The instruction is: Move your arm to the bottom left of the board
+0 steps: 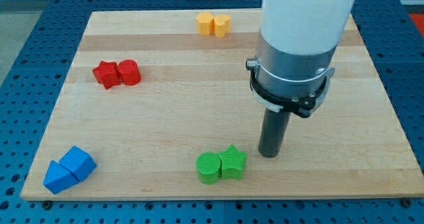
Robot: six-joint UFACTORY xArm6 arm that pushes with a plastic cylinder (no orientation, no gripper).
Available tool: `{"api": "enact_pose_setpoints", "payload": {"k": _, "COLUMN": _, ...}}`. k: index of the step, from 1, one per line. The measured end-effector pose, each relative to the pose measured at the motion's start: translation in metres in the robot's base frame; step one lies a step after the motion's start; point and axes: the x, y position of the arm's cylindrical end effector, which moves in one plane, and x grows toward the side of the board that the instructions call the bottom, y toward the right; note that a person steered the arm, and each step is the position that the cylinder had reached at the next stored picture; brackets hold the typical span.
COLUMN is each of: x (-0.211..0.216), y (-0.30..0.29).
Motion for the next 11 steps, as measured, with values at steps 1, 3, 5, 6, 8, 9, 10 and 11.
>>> {"api": "enact_pose_setpoints", "payload": {"k": 1, "x": -0.011, "y": -0.004}}
{"api": "enact_pose_setpoints", "payload": {"k": 3, "x": -0.073, "y": -0.078}}
{"api": "enact_pose_setpoints", "payload": {"k": 5, "x": -0.073, "y": -0.160}}
{"api": "enact_pose_setpoints", "payload": {"k": 6, "x": -0.073, "y": -0.208}}
{"api": "enact_pose_setpoints", "payload": {"k": 8, "x": -0.073, "y": -0.307}}
{"api": "enact_pose_setpoints", "payload": {"k": 9, "x": -0.070, "y": -0.363}}
{"api": "enact_pose_setpoints", "payload": {"k": 10, "x": -0.068, "y": -0.378}}
{"api": "enact_pose_setpoints", "payload": {"k": 11, "x": -0.056, "y": -0.378}}
